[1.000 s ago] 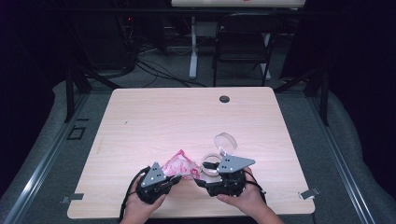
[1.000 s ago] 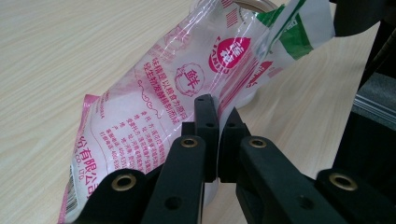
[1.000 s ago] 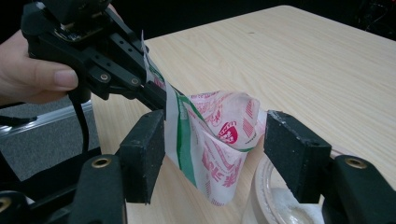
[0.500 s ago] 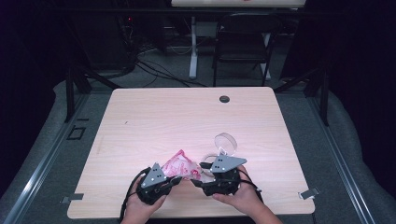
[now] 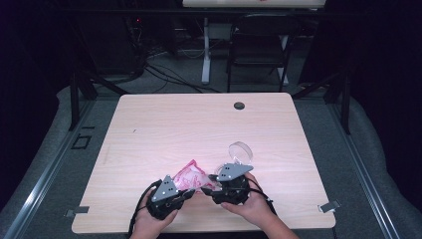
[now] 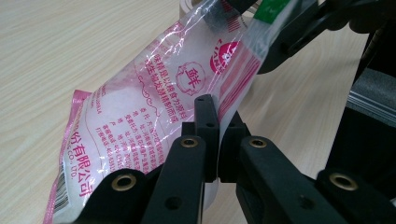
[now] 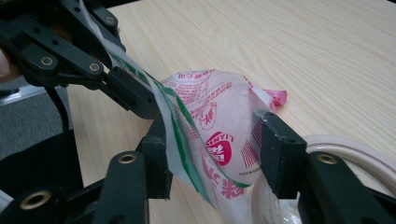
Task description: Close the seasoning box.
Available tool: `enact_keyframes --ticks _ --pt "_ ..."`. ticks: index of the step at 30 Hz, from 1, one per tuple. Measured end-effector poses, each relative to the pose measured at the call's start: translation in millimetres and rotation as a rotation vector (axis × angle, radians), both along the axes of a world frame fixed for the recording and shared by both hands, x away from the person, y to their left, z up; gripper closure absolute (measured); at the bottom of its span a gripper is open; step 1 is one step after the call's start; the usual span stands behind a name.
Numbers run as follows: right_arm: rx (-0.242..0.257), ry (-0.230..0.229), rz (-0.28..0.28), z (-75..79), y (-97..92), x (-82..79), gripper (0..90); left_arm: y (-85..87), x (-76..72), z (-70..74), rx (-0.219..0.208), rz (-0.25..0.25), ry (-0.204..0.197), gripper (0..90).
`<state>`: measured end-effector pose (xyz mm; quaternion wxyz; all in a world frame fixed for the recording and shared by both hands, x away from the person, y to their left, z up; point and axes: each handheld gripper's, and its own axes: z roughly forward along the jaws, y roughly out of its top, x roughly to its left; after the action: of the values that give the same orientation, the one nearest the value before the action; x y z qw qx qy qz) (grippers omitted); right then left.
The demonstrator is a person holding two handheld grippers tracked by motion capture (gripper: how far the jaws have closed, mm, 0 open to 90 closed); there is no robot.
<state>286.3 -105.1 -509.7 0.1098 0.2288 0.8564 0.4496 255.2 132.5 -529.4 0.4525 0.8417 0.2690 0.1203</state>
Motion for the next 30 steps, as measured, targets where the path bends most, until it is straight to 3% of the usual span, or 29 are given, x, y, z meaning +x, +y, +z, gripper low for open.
enact_keyframes --ticks 13,21,24,30 --pt "-0.032 -0.015 0.013 -1.0 7.1 1.1 64.4 0.1 0.3 -1.2 -0.004 -0.001 0.002 90.0" --pt "-0.062 -0.027 0.040 -1.5 10.1 -1.9 85.2 0.3 1.9 -3.4 -0.002 0.003 0.004 89.6" --pt "-0.069 -0.028 0.047 -1.8 11.4 -2.6 89.3 0.0 2.2 -4.0 -0.003 0.002 0.005 89.0" --pt "-0.069 -0.027 0.047 -2.1 10.6 -1.7 90.0 0.9 0.1 -5.6 0.001 0.002 -0.018 72.8"
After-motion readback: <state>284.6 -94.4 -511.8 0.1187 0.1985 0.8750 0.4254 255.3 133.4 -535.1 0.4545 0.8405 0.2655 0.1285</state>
